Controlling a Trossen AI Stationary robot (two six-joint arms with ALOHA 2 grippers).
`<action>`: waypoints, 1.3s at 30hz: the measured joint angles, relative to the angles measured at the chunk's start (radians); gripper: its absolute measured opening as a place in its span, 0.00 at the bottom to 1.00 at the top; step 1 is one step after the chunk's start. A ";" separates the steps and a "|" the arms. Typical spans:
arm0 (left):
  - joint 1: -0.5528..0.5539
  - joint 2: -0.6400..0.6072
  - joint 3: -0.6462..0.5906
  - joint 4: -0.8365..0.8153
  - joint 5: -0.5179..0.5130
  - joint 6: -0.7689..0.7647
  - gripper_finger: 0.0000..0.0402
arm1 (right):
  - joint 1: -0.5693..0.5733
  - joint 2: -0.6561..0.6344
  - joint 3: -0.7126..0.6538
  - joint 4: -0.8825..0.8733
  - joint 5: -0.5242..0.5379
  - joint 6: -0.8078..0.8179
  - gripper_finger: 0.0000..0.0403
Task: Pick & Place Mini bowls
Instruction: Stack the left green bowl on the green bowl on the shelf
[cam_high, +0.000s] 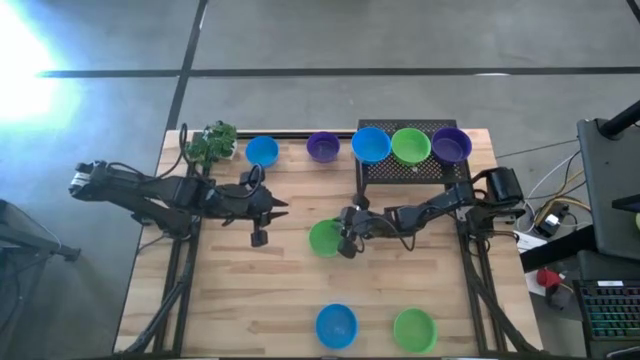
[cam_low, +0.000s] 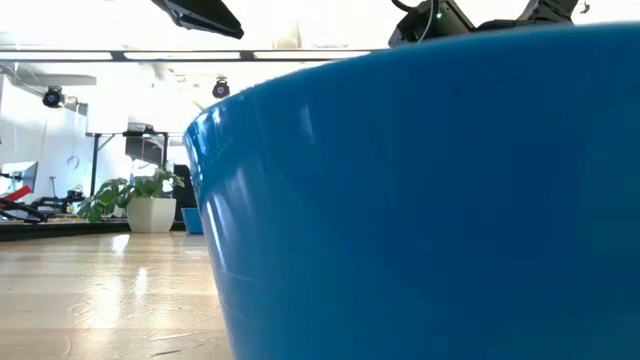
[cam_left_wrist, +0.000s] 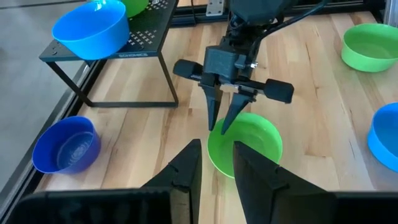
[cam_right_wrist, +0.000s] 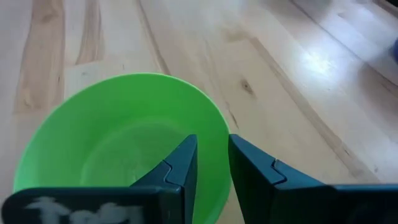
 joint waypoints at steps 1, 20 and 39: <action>0.000 0.001 0.000 0.002 0.000 0.000 0.21 | 0.000 0.000 0.000 -0.001 0.003 0.000 0.21; 0.000 0.002 0.000 0.017 0.000 0.004 0.21 | -0.019 0.011 0.000 -0.080 -0.117 0.077 0.19; 0.000 0.002 0.000 0.017 -0.001 0.007 0.21 | -0.025 0.010 0.001 -0.128 -0.173 0.124 0.02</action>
